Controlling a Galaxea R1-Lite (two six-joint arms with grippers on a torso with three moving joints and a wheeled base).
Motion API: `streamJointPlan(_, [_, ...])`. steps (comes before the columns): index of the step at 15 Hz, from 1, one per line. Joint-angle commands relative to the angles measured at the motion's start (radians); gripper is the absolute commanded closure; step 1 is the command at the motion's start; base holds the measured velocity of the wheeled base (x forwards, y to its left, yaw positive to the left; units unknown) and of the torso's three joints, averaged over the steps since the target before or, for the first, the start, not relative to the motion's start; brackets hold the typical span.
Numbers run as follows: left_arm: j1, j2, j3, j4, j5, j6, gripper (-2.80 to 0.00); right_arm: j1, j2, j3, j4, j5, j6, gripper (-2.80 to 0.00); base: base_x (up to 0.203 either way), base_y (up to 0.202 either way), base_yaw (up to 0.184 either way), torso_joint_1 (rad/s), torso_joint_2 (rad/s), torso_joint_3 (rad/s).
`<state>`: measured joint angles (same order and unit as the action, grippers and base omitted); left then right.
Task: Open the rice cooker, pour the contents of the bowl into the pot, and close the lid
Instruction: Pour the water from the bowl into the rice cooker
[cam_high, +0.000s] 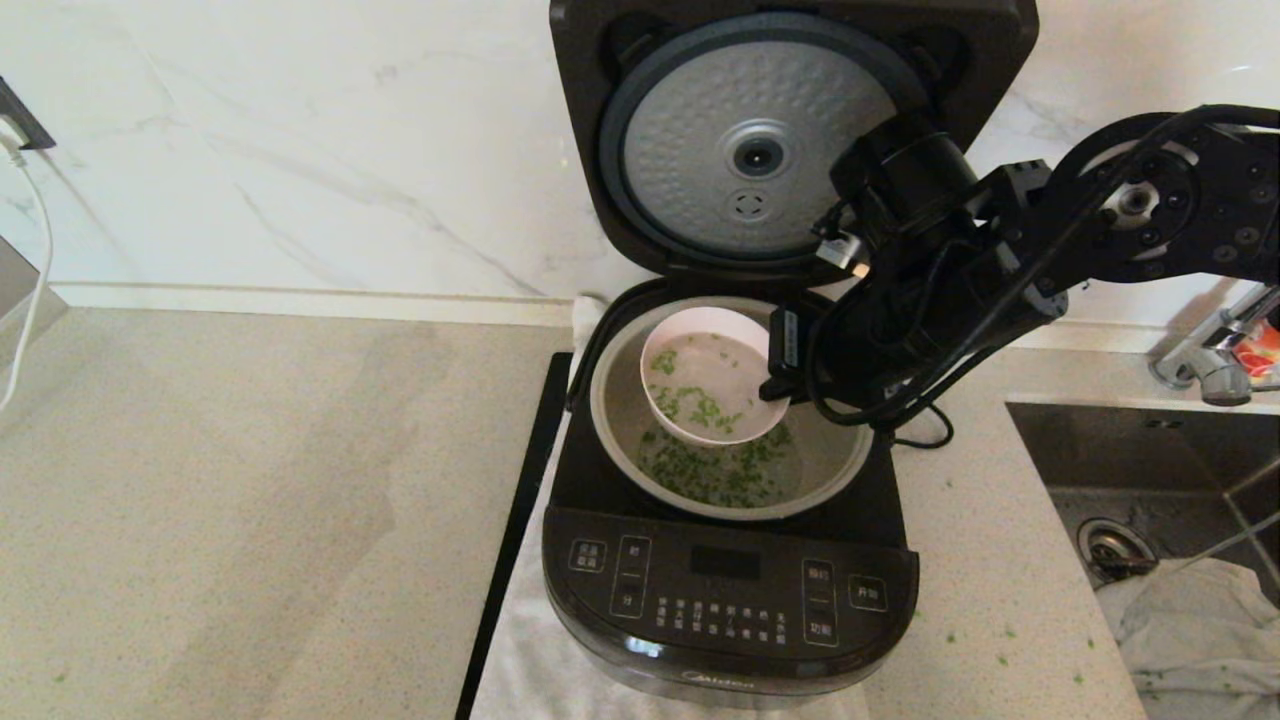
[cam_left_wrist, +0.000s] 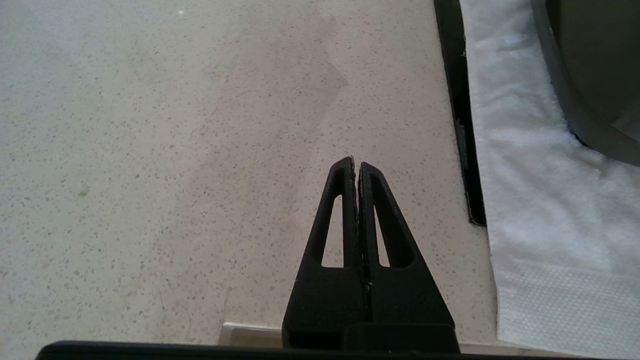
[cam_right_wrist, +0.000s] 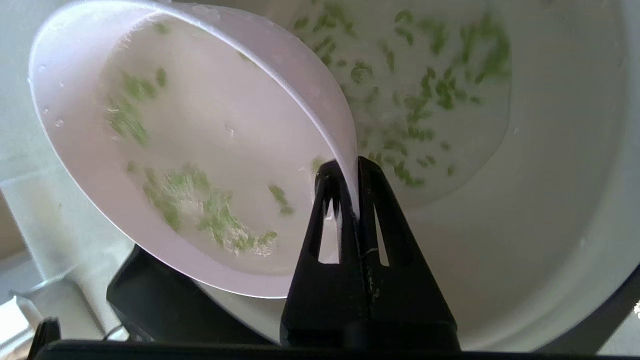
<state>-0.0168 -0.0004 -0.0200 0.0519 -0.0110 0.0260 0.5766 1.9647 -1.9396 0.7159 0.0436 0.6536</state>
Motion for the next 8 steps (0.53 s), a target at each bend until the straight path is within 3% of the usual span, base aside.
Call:
streamJointPlan(1, [0.000,-0.001,0.000,0.000,-0.001,0.000,0.00,0.000,0.008,0.001,-0.014,-0.071,0.003,0.00,0.000,0.000,0.000,0.000,0.00,0.000])
streamJointPlan(8, [0.000,-0.001,0.000,0.000,0.000,0.000,0.00,0.049,-0.022,0.011,-0.113,-0.399,-0.020,0.00,0.000,0.000,0.000,0.000,0.00,0.000])
